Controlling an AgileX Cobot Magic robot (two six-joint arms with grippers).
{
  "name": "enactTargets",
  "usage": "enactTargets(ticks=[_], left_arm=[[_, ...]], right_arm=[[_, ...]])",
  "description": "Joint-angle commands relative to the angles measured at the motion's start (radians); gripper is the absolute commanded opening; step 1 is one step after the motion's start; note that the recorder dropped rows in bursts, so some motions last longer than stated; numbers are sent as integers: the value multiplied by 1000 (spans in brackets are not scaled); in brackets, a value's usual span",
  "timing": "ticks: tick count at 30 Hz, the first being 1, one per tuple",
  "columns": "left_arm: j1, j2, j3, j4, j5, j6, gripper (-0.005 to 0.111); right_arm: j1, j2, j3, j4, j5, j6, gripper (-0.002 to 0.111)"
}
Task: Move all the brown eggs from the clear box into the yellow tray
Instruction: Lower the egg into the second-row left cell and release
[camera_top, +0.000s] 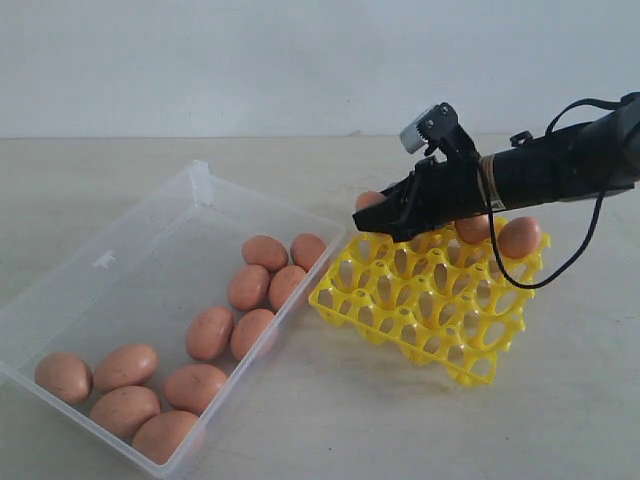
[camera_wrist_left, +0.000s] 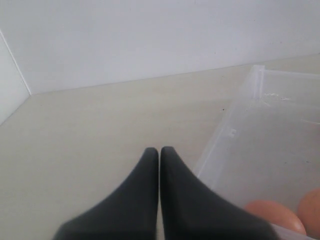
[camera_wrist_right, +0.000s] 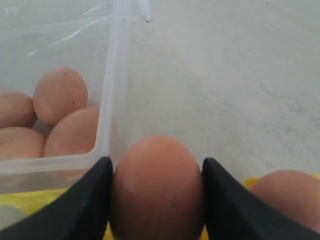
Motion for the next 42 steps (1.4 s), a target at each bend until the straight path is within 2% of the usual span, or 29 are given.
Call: enactTargets(ticks=[1, 7, 14, 17, 22, 25, 37, 42], left_arm=[[-4, -1, 3, -2, -5, -7, 1], [-4, -1, 3, -2, -5, -7, 1], [-4, -1, 3, -2, -5, -7, 1], [-4, -1, 3, -2, -5, -7, 1], [-4, -1, 3, -2, -5, -7, 1], [-4, -1, 3, -2, -5, -7, 1], [-4, -1, 3, -2, -5, -7, 1], [-4, -1, 3, -2, -5, -7, 1]], right_arm=[[-2, 9, -4, 33, 17, -90, 0], [-2, 9, -4, 99, 17, -195, 0], [-2, 9, -4, 99, 17, -199, 2], [-2, 9, -4, 99, 17, -199, 14], [-2, 9, -4, 99, 13, -199, 46], [-2, 9, -4, 99, 11, -199, 54], [-2, 0, -4, 115, 9, -199, 55], [1, -93, -4, 123, -89, -188, 55]])
